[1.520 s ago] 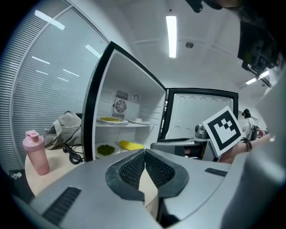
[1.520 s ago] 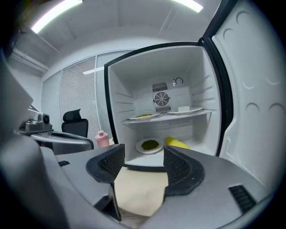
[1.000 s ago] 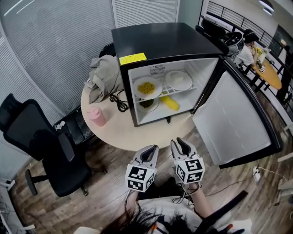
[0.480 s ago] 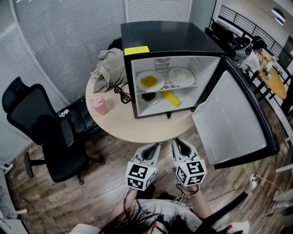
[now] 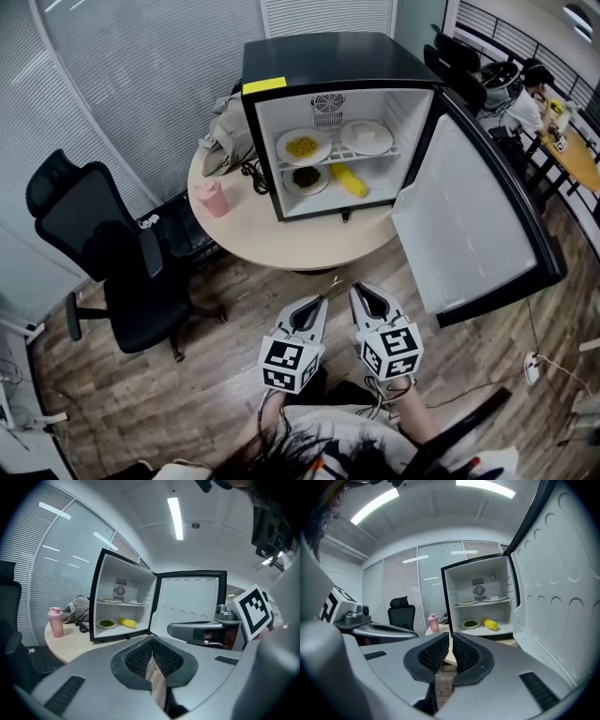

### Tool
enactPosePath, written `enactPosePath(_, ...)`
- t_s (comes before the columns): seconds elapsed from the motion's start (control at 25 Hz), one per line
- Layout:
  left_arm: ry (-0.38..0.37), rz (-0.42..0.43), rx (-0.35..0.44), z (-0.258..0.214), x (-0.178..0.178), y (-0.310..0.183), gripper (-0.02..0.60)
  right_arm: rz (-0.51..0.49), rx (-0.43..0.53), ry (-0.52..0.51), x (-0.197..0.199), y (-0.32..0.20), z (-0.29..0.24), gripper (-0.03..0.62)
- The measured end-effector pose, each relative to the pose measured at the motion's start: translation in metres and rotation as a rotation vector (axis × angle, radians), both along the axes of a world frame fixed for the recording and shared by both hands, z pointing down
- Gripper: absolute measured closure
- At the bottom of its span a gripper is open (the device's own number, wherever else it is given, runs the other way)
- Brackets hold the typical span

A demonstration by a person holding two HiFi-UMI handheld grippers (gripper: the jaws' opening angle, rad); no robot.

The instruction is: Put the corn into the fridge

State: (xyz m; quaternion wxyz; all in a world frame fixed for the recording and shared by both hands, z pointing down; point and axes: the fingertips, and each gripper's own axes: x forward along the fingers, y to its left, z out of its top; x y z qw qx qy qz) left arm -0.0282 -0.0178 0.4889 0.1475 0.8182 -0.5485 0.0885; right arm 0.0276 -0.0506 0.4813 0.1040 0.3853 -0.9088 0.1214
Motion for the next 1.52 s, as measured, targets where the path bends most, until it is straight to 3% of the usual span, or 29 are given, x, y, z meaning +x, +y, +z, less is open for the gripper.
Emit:
enactPosePath(0.56, -0.039, 0.000, 0.001, 0.004, 0.050, 0.060, 0.571, -0.082, 0.024, 0.020, 0.030, 0.065, 0.002, 0.565)
enactPosePath(1.52, -0.033, -0.044, 0.052, -0.008, 0.060, 0.096, 0.571, -0.125, 0.063, 0.050, 0.041, 0.100, -0.006, 0.568)
